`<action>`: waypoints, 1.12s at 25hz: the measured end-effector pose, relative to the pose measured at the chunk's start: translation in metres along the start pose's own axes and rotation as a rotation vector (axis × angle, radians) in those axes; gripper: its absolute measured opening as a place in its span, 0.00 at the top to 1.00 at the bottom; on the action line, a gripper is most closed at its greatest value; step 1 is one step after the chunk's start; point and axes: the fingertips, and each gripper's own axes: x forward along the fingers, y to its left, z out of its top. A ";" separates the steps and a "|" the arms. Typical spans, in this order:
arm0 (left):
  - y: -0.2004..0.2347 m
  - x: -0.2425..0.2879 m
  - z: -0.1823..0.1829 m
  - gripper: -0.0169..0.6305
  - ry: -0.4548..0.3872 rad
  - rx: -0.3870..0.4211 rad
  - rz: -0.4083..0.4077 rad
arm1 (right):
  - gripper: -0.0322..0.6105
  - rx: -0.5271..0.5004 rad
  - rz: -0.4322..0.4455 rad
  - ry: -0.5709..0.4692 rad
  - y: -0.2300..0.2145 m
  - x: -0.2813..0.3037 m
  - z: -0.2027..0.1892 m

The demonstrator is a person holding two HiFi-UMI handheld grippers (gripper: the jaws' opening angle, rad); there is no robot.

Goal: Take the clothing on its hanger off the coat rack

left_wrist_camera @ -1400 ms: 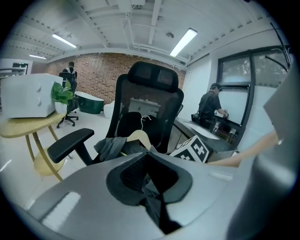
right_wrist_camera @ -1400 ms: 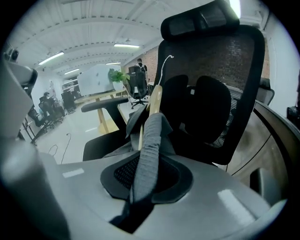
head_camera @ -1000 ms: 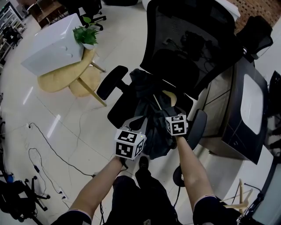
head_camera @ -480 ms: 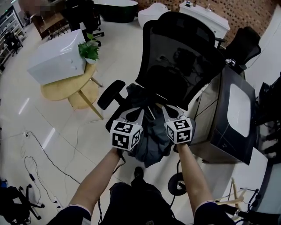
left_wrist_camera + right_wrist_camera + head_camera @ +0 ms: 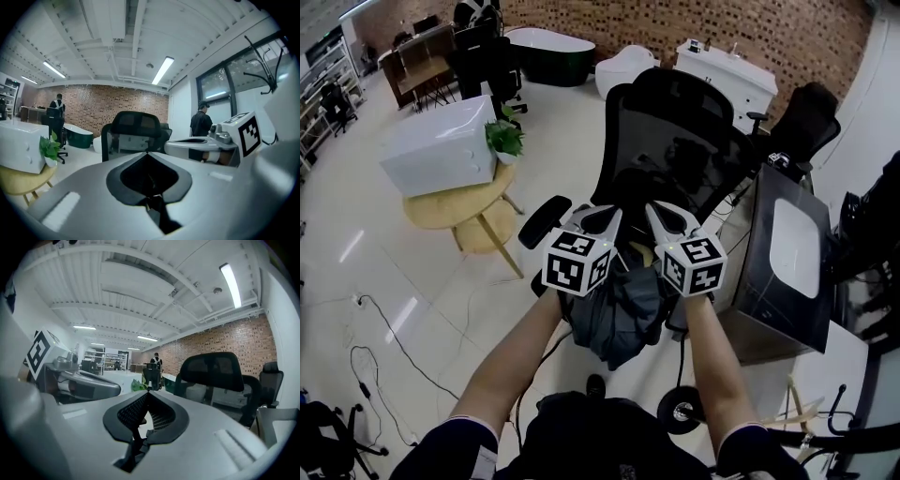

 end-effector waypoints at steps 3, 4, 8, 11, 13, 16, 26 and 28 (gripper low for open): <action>-0.001 -0.005 0.019 0.95 -0.019 0.015 -0.005 | 0.95 0.006 -0.004 -0.039 0.004 -0.007 0.023; -0.002 -0.006 0.024 0.95 -0.023 0.018 -0.008 | 0.95 0.016 -0.009 -0.052 0.004 -0.009 0.029; -0.006 -0.013 0.040 0.95 -0.054 0.013 -0.024 | 0.95 0.033 -0.006 -0.082 0.006 -0.014 0.048; -0.010 -0.017 0.047 0.95 -0.065 0.019 -0.039 | 0.95 0.038 0.015 -0.097 0.010 -0.019 0.059; -0.013 -0.019 0.050 0.95 -0.066 0.023 -0.052 | 0.95 0.047 0.038 -0.103 0.013 -0.022 0.063; -0.015 -0.021 0.050 0.95 -0.067 0.022 -0.059 | 0.95 0.058 0.071 -0.112 0.018 -0.024 0.067; -0.020 -0.026 0.050 0.95 -0.061 0.027 -0.074 | 0.95 0.093 0.054 -0.114 0.013 -0.027 0.066; -0.020 -0.027 0.052 0.95 -0.064 0.030 -0.073 | 0.95 0.091 0.052 -0.112 0.014 -0.027 0.067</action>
